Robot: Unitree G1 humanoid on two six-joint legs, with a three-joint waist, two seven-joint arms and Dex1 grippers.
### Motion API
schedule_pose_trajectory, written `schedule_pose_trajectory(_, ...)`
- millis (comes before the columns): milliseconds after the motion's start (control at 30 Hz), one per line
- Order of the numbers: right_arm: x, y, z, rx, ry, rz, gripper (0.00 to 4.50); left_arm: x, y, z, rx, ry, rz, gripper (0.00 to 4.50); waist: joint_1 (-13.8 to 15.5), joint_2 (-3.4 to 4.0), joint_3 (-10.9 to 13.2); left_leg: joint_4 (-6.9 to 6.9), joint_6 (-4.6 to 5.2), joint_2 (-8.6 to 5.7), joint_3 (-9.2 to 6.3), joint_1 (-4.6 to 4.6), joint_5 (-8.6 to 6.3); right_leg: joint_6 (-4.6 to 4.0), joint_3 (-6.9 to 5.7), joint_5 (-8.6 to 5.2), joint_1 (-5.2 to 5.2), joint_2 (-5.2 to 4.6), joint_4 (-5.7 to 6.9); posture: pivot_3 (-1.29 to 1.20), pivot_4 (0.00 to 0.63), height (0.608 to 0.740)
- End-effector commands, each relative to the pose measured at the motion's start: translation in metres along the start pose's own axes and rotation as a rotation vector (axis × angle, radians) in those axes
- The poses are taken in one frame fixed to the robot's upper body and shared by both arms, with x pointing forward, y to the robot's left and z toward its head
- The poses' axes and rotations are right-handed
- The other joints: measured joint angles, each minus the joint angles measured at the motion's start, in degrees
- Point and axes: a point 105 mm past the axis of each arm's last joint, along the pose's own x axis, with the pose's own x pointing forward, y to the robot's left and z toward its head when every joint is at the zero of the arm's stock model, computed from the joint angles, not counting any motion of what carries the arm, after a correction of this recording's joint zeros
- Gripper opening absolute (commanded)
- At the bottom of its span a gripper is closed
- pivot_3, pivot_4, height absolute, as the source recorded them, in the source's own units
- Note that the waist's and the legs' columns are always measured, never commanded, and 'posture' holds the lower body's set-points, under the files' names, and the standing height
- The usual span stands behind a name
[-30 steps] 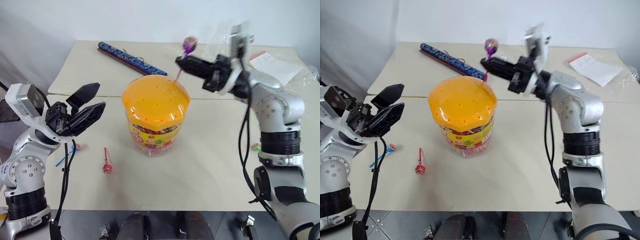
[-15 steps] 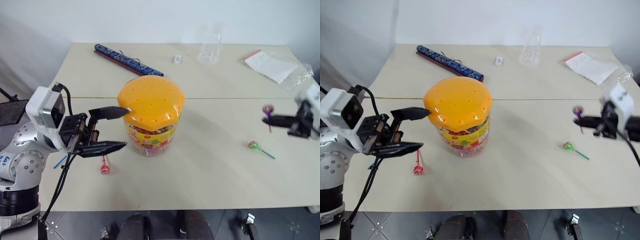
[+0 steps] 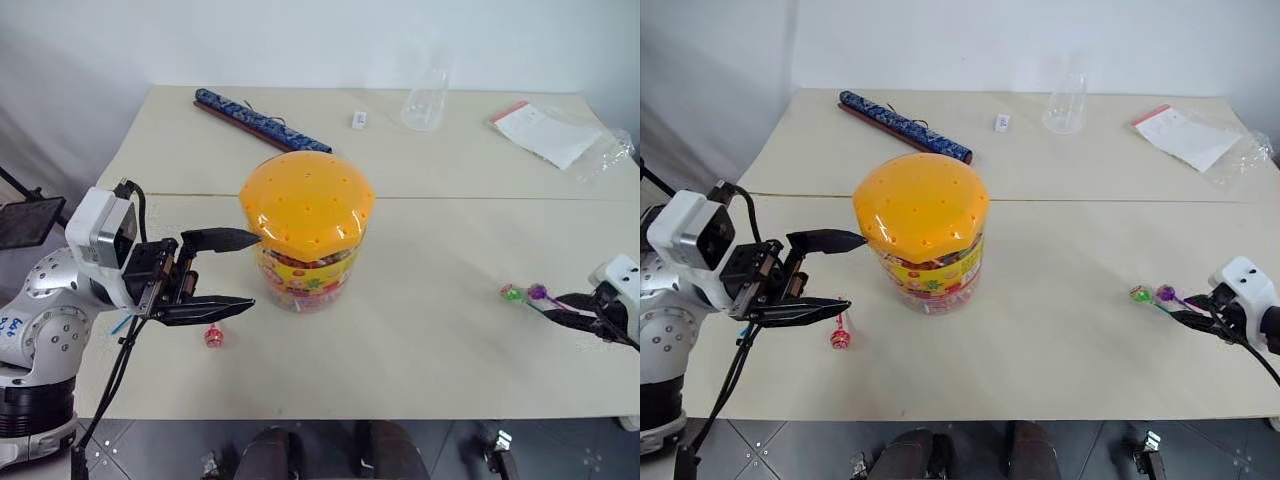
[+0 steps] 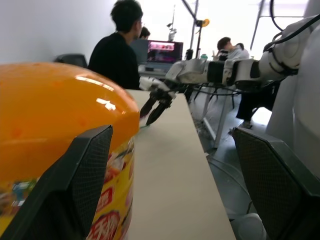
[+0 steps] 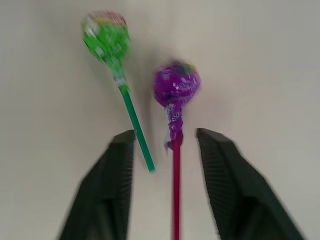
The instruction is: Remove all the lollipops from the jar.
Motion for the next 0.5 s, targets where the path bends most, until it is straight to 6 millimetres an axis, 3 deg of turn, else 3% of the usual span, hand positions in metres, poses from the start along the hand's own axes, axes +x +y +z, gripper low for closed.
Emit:
schedule_pose_trajectory(33,-0.021,0.014,0.078,-0.147,-0.41,0.098,3.42,-0.018,0.014,-0.002,0.051,0.061,0.15,4.05,-0.03,0.0,0.0,0.0,0.0,0.0,0.0,0.0,0.0,0.0,0.0,0.0,0.01,0.01,-0.01,0.0,0.15,0.74)
schedule_pose_trajectory(67,-0.027,0.027,0.109,-0.15,-0.594,0.165,3.75,-0.028,0.023,-0.01,0.048,0.108,0.237,4.05,-0.13,0.0,0.0,0.0,0.0,0.0,0.0,0.03,0.0,0.0,0.0,0.0,0.04,0.02,-0.03,0.0,0.15,0.74)
schedule_pose_trajectory(100,-0.029,0.039,0.129,-0.156,-0.669,0.227,4.07,-0.039,0.031,-0.019,0.061,0.149,0.322,4.05,-0.44,0.03,-0.01,0.0,0.0,0.01,-0.01,0.05,0.0,0.0,0.0,0.0,0.03,0.03,-0.02,0.0,0.15,0.74)
schedule_pose_trajectory(133,-0.029,0.048,0.14,-0.155,-0.702,0.266,4.45,-0.046,0.037,-0.024,0.071,0.179,0.377,4.05,-0.62,0.08,0.01,0.0,-0.02,0.08,0.03,0.09,-0.01,-0.05,0.02,0.03,0.04,0.09,-0.02,0.0,0.15,0.74)
schedule_pose_trajectory(200,-0.015,0.089,0.154,-0.233,-0.708,0.442,4.48,-0.066,0.048,-0.036,0.088,0.194,0.508,4.05,-0.4,0.08,0.01,-0.01,-0.04,0.1,-0.03,0.08,-0.01,-0.06,0.0,0.03,-0.02,0.04,0.13,0.0,0.15,0.74)
schedule_pose_trajectory(333,0.011,0.139,0.158,-0.321,-0.717,0.649,4.48,-0.073,0.045,-0.055,0.054,0.223,0.563,4.05,0.11,-0.12,-0.09,-0.04,-0.2,0.24,-0.33,-0.06,-0.13,-0.09,-0.03,0.01,-0.04,0.02,0.09,0.0,0.15,0.74)
schedule_pose_trajectory(433,0.041,0.148,0.147,-0.358,-0.711,0.663,4.48,-0.063,0.037,-0.068,0.068,0.244,0.586,4.05,0.32,-0.11,-0.08,-0.04,-0.09,0.02,-0.37,-0.14,-0.19,-0.07,-0.18,0.02,-0.06,-0.18,0.08,0.0,0.15,0.74)
schedule_pose_trajectory(500,0.051,0.147,0.141,-0.363,-0.71,0.646,4.48,-0.06,0.034,-0.071,0.096,0.256,0.608,4.05,0.42,-0.11,-0.08,-0.01,0.02,-0.13,-0.37,-0.15,-0.23,0.0,-0.4,0.06,-0.04,-0.3,0.06,0.0,0.15,0.74)
